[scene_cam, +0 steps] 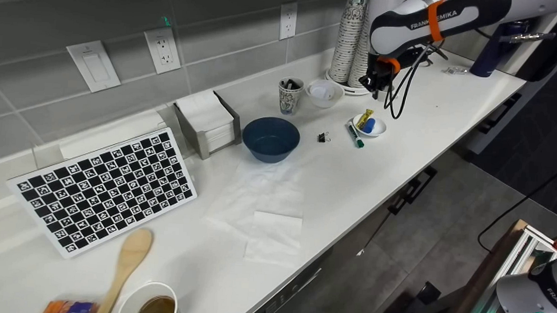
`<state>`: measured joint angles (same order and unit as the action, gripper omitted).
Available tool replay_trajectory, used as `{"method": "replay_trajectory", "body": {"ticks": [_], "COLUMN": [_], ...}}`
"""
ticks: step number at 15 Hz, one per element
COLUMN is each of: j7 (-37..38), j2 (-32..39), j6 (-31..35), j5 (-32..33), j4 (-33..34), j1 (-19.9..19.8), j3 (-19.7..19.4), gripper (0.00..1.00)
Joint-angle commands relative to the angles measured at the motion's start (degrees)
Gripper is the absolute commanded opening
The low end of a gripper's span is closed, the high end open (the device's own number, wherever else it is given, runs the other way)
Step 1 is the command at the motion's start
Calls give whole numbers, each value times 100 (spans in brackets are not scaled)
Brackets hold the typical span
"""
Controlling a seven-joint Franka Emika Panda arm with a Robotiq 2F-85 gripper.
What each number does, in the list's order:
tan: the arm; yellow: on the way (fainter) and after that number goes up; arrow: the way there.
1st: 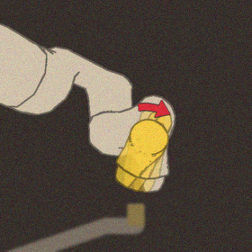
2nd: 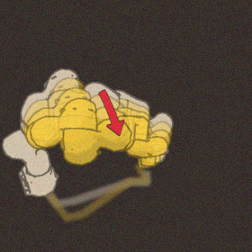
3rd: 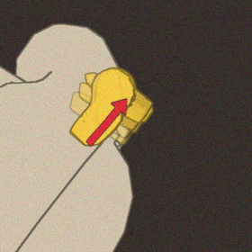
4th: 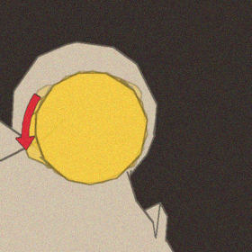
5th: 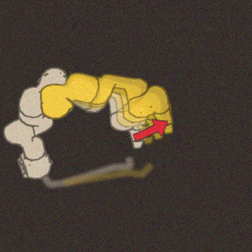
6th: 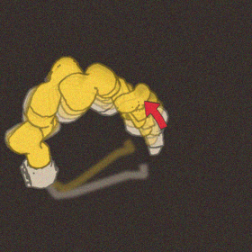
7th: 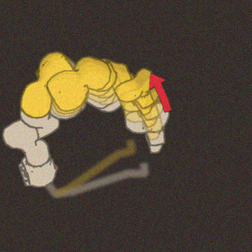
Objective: Remove the teacup from the blue bowl and place it on the right side of the counter.
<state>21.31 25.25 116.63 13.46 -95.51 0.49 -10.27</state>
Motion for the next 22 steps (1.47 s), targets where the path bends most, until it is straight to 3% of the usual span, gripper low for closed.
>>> {"method": "replay_trajectory", "body": {"ticks": [1,2,3,8,9,13,18,20,22], "j7": [136,94,49,63,62,-387,-288,-10,262], "j2": [-55,-6,-2,6,90,763,1579,1703,1595], "j6": [-223,-149,-147,-146,-288,-1336,-2421,-2466,-1884], "j5": [-595,-242,-283,-279,-338,-1315,-2207,-2583,-2831], "j4": [-44,5,-6,-6,135,1196,2493,2632,2411], "j1": [-483,-283,-376,-310,-349,-1079,-2023,-2297,-2409], "j3": [-64,-37,-55,-10,-25,-60,-183,-198,-270], "gripper": [2,2,10,10,2,2,2,2,2]}}
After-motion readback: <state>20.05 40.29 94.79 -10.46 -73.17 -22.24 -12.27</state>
